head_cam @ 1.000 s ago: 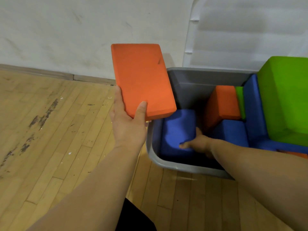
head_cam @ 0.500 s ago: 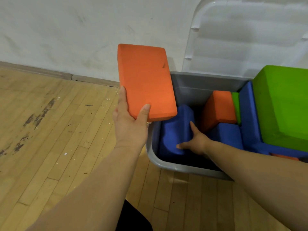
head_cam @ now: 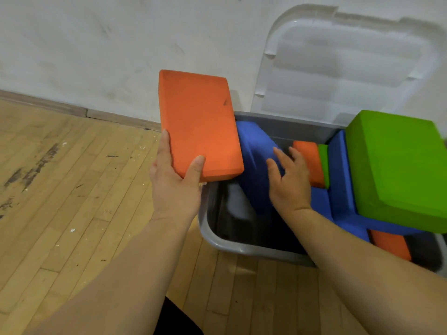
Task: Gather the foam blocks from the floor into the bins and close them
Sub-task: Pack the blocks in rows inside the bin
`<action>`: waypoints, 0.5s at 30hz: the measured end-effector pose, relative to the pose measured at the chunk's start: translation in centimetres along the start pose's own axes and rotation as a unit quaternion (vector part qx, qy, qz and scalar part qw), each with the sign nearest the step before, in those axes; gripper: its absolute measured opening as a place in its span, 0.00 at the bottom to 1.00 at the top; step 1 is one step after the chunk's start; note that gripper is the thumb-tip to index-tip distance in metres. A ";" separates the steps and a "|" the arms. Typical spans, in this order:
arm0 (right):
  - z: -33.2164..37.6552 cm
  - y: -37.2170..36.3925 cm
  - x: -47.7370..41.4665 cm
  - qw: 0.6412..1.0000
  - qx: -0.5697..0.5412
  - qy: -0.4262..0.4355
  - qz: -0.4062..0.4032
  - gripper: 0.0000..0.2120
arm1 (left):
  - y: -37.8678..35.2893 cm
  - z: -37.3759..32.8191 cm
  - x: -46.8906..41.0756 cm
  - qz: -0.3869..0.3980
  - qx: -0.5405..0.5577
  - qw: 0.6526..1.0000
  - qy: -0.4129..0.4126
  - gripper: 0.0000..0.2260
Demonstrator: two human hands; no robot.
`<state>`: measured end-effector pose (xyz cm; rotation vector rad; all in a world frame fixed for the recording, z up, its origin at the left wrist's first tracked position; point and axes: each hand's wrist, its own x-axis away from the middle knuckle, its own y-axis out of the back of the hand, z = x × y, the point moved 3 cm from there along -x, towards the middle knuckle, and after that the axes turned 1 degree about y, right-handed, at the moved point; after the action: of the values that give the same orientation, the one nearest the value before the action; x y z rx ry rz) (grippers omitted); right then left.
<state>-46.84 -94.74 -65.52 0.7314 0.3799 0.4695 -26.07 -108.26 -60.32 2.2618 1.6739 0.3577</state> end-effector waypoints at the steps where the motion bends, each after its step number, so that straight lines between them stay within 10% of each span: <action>1: -0.6 -0.9 0.5 1.000 0.005 -0.012 0.016 0.20 | -0.1 0.0 0.1 0.002 0.001 1.000 -0.004 0.37; 9: -2.1 0.3 0.8 0.990 0.035 -0.006 0.135 0.39 | -0.2 0.5 -0.3 -0.001 0.004 1.000 -0.011 0.36; 15: 2.4 4.3 -1.1 0.992 -0.072 0.072 -0.078 0.27 | -0.2 1.0 -0.8 -0.006 0.006 1.000 -0.010 0.36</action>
<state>-47.75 -93.77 -60.65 0.5253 0.5300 0.3979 -26.14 -109.11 -61.39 2.2552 1.6829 0.3219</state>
